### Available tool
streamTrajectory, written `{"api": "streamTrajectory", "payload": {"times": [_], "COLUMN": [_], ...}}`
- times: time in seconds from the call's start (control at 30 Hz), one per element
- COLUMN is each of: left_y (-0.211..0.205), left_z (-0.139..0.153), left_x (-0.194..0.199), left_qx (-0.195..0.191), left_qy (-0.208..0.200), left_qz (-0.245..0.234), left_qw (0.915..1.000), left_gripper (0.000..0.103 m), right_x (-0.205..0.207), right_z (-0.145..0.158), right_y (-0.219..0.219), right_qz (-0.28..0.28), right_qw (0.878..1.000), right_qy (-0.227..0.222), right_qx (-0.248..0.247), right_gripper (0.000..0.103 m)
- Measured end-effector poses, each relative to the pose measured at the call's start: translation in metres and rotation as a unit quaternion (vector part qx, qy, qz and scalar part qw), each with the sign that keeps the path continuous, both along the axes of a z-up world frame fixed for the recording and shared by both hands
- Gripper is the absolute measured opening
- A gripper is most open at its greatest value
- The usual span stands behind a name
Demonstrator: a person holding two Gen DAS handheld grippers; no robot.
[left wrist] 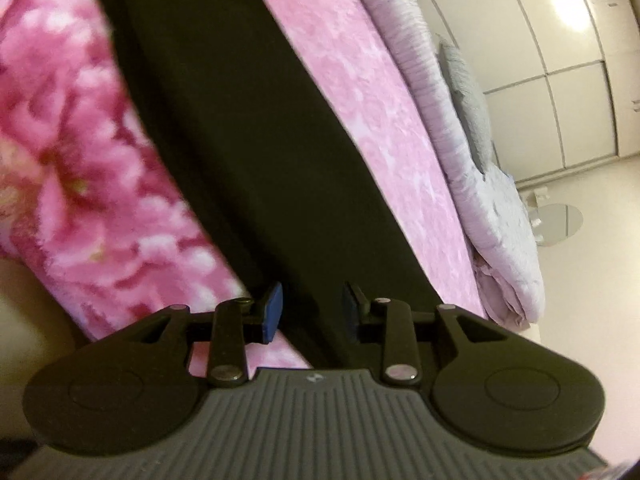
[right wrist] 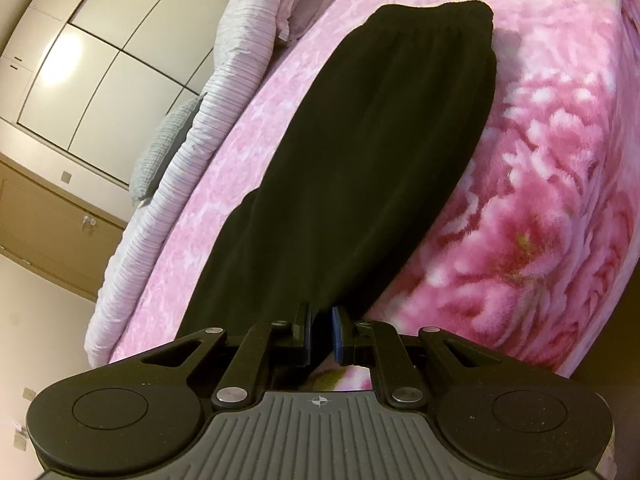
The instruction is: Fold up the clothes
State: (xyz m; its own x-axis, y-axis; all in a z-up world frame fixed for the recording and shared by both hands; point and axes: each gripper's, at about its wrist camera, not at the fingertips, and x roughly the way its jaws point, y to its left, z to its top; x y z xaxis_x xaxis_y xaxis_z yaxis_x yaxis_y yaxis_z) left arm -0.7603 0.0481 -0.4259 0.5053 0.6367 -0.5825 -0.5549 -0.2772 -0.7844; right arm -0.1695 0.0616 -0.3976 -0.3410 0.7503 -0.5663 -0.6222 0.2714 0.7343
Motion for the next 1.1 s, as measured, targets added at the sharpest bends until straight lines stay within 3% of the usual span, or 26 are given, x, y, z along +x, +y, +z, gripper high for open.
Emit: {"api": "streamTrajectory", "payload": {"times": [0.2, 0.23, 0.27, 0.33, 0.43, 0.53, 0.6, 0.7, 0.87, 0.97, 1.1], "left_y": [0.004, 0.005, 0.006, -0.001, -0.021, -0.027, -0.026, -0.028, -0.041, -0.039, -0.010], "left_z": [-0.005, -0.005, -0.003, 0.006, 0.026, 0.005, -0.006, 0.011, 0.054, 0.063, 0.043], "left_x": [0.004, 0.006, 0.008, 0.012, 0.024, 0.028, 0.027, 0.030, 0.032, 0.036, 0.056], "left_qx": [0.013, 0.022, 0.034, 0.066, 0.116, 0.089, 0.082, 0.098, 0.153, 0.184, 0.173], "left_qy": [0.002, 0.007, 0.017, 0.055, 0.136, 0.171, 0.169, 0.198, 0.276, 0.300, 0.312], "left_qz": [0.009, 0.006, 0.002, -0.015, -0.051, -0.069, -0.061, -0.062, -0.057, -0.050, -0.093], "left_qw": [0.9999, 0.9997, 0.9993, 0.9962, 0.9825, 0.9788, 0.9803, 0.9734, 0.9471, 0.9346, 0.9295], "left_gripper": [0.023, 0.018, 0.001, 0.000, 0.000, 0.001, 0.005, 0.009, 0.010, 0.010, 0.010], "right_x": [0.001, 0.002, 0.002, 0.003, 0.005, 0.006, 0.005, 0.004, -0.001, -0.008, -0.024], "right_z": [-0.003, -0.003, -0.003, -0.002, -0.001, -0.001, 0.000, 0.007, 0.019, 0.023, 0.017], "right_y": [0.001, 0.001, 0.000, -0.001, -0.003, -0.002, -0.001, -0.004, -0.009, -0.010, -0.002], "right_qz": [-0.002, -0.003, -0.003, -0.002, -0.005, -0.008, -0.007, -0.001, 0.010, 0.028, 0.085], "right_qw": [1.000, 1.000, 1.000, 1.000, 1.000, 1.000, 1.000, 0.999, 0.993, 0.984, 0.958], "right_qy": [0.006, 0.007, 0.006, 0.005, 0.002, -0.011, -0.016, -0.031, -0.105, -0.160, -0.251], "right_qx": [-0.003, -0.003, -0.003, -0.003, -0.002, -0.001, 0.001, 0.014, 0.045, 0.070, 0.110], "right_gripper": [0.011, 0.011, 0.011, 0.011, 0.011, 0.011, 0.011, 0.011, 0.011, 0.011, 0.011]}}
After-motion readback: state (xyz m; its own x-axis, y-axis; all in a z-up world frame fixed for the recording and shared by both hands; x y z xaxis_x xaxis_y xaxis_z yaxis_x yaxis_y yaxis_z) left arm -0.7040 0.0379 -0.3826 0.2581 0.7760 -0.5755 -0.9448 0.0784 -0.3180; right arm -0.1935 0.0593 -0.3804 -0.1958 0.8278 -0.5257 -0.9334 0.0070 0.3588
